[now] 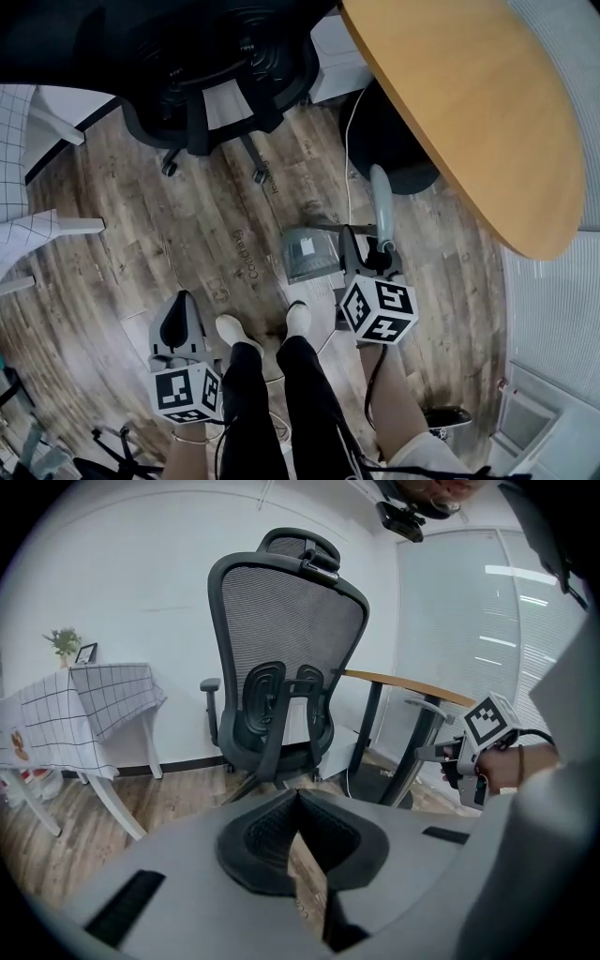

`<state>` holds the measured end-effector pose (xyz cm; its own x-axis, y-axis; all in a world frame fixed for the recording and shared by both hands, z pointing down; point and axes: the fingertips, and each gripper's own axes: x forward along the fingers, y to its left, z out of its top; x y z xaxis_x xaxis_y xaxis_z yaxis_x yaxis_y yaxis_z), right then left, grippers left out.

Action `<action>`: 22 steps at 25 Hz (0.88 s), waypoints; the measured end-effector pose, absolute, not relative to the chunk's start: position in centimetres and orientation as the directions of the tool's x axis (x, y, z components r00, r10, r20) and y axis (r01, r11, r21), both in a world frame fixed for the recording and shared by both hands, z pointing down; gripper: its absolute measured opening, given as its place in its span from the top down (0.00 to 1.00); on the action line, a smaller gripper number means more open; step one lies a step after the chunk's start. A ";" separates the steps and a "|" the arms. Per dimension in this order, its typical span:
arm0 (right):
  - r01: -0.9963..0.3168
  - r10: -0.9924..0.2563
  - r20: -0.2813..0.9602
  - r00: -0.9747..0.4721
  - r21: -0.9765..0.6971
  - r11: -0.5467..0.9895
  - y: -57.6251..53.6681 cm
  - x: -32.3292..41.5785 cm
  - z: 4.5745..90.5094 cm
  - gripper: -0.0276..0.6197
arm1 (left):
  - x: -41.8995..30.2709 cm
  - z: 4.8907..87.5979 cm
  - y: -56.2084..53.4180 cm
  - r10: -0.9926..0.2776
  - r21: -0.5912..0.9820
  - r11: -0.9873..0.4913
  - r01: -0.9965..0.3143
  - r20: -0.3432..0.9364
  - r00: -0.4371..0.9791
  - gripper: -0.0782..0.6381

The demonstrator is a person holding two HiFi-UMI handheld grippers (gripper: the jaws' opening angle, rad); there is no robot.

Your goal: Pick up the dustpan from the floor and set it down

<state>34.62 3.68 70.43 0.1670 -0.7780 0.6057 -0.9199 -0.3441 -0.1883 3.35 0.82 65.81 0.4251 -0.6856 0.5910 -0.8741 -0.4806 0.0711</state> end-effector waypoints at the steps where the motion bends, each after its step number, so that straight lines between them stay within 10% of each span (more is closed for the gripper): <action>1: -0.920 -0.778 0.606 0.167 -0.188 -0.343 3.7 34.6 70.5 0.65 | 3.4 65.9 0.9 -0.685 0.072 -0.480 -0.874 0.592 0.425 0.87; 22: -0.941 -0.774 0.599 0.207 -0.094 -0.324 3.5 34.6 70.4 0.80 | 5.2 66.1 2.0 -0.664 0.103 -0.495 -0.863 0.596 0.452 0.87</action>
